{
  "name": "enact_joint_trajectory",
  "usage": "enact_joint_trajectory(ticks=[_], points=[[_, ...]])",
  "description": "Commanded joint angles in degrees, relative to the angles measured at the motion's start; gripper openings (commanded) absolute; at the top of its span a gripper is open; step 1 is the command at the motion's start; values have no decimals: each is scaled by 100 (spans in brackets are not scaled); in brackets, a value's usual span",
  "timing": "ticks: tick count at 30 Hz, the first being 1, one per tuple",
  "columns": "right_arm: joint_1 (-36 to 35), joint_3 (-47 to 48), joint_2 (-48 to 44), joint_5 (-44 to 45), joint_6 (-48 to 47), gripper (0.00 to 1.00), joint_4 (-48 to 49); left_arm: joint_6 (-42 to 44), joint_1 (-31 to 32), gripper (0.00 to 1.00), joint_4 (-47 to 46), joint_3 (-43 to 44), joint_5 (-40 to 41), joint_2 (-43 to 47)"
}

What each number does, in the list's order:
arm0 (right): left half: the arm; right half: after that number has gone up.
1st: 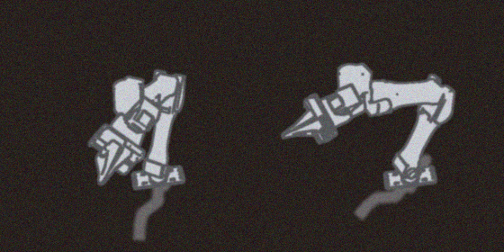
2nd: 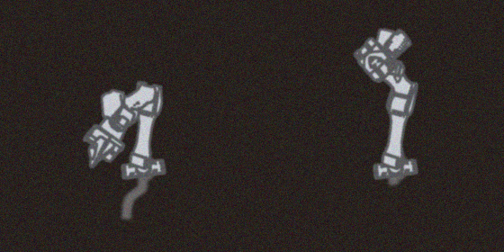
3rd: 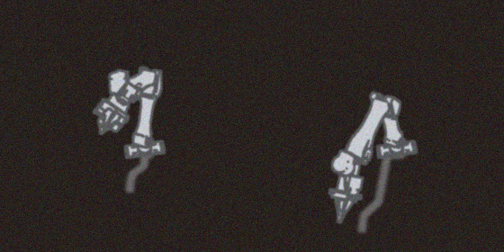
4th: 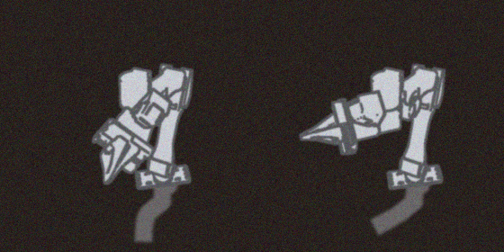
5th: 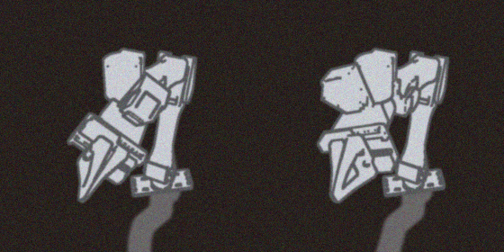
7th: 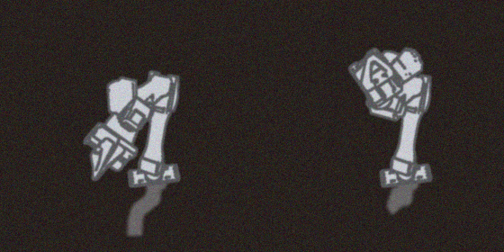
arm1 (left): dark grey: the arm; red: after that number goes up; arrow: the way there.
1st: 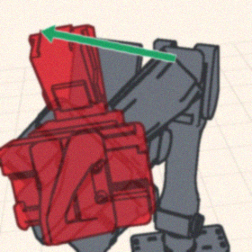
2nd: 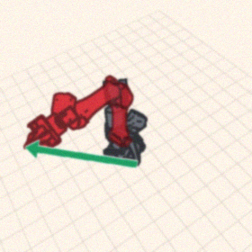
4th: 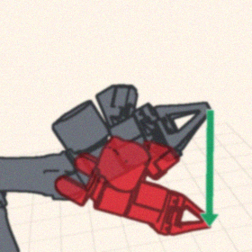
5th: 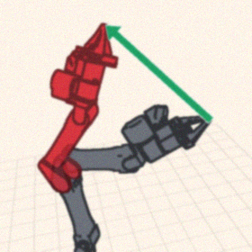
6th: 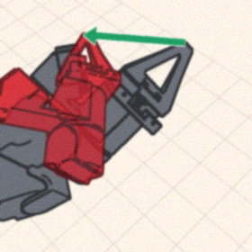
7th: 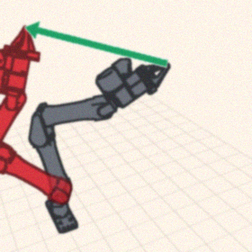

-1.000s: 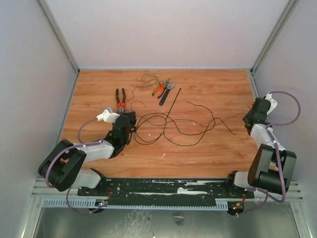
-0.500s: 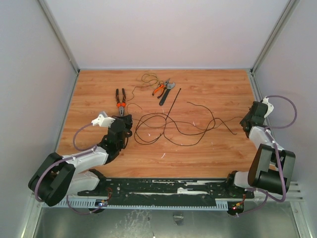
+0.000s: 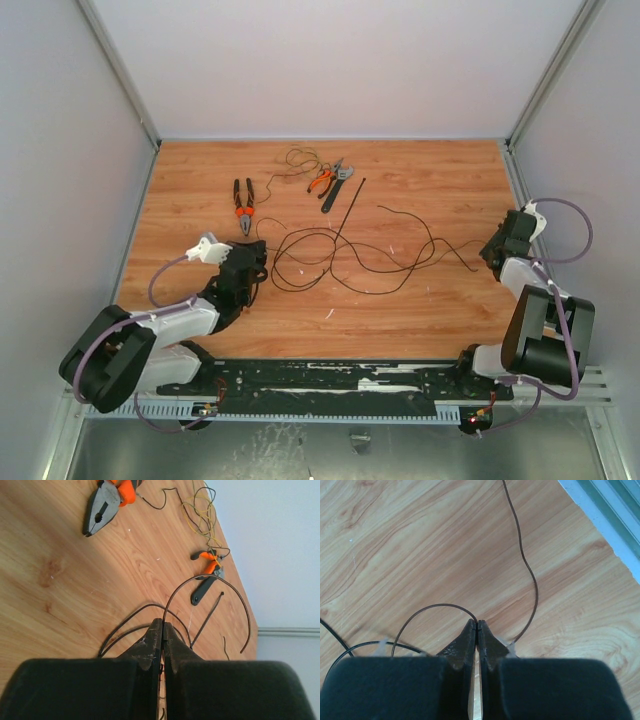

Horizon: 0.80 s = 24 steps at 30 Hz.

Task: Zip-tie the wires
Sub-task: Place the cable at the center of the board.

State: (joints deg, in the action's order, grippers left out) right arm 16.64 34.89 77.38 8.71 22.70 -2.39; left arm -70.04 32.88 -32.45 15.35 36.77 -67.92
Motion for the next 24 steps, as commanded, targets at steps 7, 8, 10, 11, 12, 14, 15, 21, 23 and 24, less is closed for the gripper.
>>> enact_joint_trajectory(ticks=[7, 8, 10, 11, 12, 14, 15, 21, 23, 24], points=[[-79, 113, 133, -267, -73, 0, 223, -422, 62, 0, 531, 31, 256, -203], [-95, 158, 155, -360, -110, 0, 205, -427, 61, 0, 634, 80, 282, -253], [-147, 234, 193, -569, -189, 0, 204, -427, 65, 0, 833, 181, 344, -354], [-175, 291, 216, -629, -221, 0, 181, -431, 56, 0, 891, 220, 375, -404], [-209, 347, 246, -655, -255, 0, 138, -431, 62, 0, 931, 246, 380, -452], [-270, 434, 311, -629, -307, 0, 51, -465, 60, 0, 990, 274, 377, -520], [-289, 459, 343, -618, -324, 0, 32, -504, 60, 0, 1009, 274, 381, -549], [-423, 530, 449, -617, -371, 0, -6, -636, 43, 0, 1238, 235, 549, -517], [-461, 565, 480, -584, -380, 0, -15, -610, 34, 0, 1300, 230, 617, -360], [-475, 577, 487, -559, -380, 0, -16, -567, 26, 0, 1314, 231, 644, -285]])
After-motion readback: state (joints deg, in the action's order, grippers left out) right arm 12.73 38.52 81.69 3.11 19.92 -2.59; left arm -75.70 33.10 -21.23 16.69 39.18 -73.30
